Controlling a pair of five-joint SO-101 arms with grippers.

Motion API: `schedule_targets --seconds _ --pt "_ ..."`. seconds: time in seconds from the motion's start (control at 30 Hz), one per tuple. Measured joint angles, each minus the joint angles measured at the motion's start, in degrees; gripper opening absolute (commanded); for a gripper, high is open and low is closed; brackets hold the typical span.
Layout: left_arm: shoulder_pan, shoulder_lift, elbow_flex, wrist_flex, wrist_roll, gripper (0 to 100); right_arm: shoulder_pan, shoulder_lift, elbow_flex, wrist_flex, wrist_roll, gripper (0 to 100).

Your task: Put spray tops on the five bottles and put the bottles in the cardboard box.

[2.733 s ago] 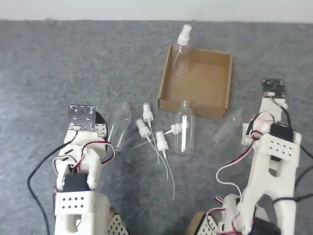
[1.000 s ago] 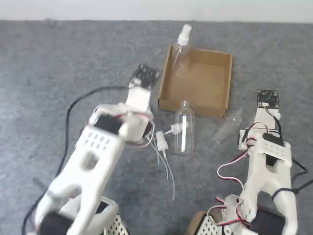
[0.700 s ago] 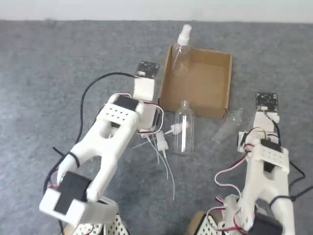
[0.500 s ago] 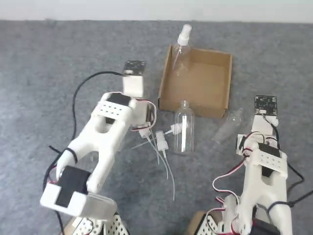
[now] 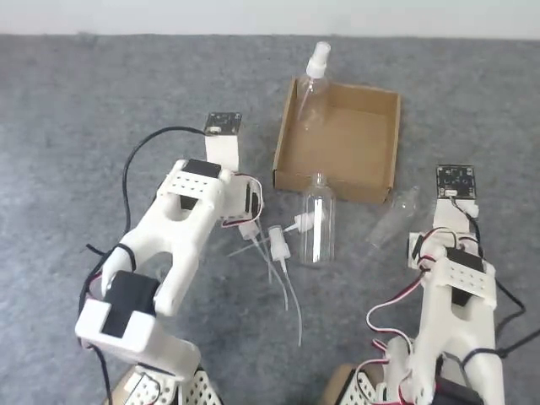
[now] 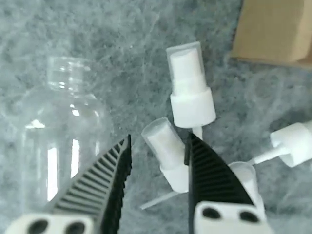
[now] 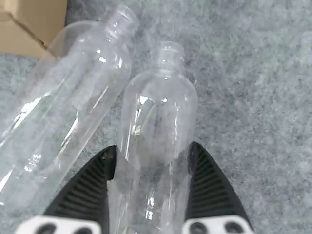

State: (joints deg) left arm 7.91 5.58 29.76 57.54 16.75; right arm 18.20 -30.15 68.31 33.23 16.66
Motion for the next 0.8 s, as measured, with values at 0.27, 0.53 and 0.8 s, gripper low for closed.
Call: schedule_targets --seconds 0.27,0.53,0.8 --pt "0.0 0.8 0.0 -0.8 0.0 17 0.0 0.0 0.0 0.0 0.0 0.6" --pt "0.2 4.2 0.0 -1.0 -0.1 17 0.0 0.0 0.0 0.0 0.0 0.6" --pt "2.2 4.2 0.0 -1.0 -4.6 9 0.0 0.0 0.0 0.0 0.0 0.6"
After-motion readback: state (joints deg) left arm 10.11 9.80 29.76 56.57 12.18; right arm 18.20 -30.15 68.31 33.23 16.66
